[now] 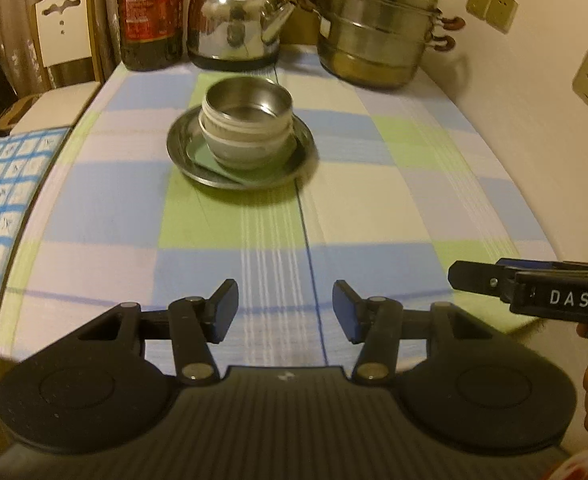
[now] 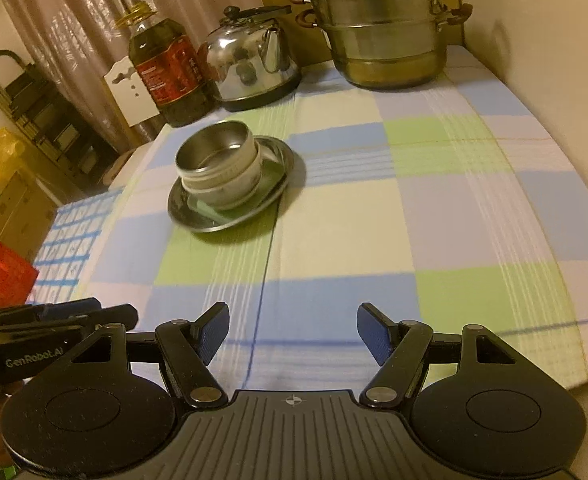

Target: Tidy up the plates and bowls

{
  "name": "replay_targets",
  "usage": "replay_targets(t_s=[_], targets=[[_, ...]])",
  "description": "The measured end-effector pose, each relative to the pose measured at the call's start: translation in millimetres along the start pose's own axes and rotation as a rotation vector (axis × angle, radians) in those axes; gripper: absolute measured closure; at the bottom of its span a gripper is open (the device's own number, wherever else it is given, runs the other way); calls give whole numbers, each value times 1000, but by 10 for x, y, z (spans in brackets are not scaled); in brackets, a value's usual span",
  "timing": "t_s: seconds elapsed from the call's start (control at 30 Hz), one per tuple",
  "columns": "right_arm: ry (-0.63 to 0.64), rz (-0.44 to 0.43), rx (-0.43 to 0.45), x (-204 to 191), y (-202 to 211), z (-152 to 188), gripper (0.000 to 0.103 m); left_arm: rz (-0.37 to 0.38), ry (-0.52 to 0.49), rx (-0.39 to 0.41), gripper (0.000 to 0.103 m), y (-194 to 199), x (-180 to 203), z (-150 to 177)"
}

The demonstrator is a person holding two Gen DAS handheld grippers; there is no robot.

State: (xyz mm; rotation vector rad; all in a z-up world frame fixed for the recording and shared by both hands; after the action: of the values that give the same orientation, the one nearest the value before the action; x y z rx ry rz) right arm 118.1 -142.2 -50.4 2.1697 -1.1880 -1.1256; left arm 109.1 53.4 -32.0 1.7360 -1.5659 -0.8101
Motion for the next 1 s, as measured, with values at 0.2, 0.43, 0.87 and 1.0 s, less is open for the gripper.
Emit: replay_targets(t_s=[0.2, 0.43, 0.87, 1.0], targets=[[28, 9, -5, -17, 238, 272, 32, 7, -14, 4, 54, 208, 178, 261], [77, 42, -4, -68, 384, 431, 32, 10, -35, 25, 54, 387, 282, 397], [89, 44, -15, -106, 423, 517, 32, 16, -45, 40, 54, 494, 311, 473], [89, 46, -12, -109, 428, 519, 32, 18, -49, 44, 54, 510, 317, 478]])
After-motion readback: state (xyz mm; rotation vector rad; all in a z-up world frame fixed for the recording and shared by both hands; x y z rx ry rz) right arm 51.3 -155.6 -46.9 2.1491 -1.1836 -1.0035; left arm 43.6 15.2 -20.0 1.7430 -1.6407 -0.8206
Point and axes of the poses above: each gripper's, at about its wrist camera, not at the fingertips, and y roughly against the way its jaws point, x to its right, z to its underside, the point moved 5 cm from there along -y, roughly the way its jaws point, and after that the axes turned 9 degrees about -z, right-handed, at the moved point
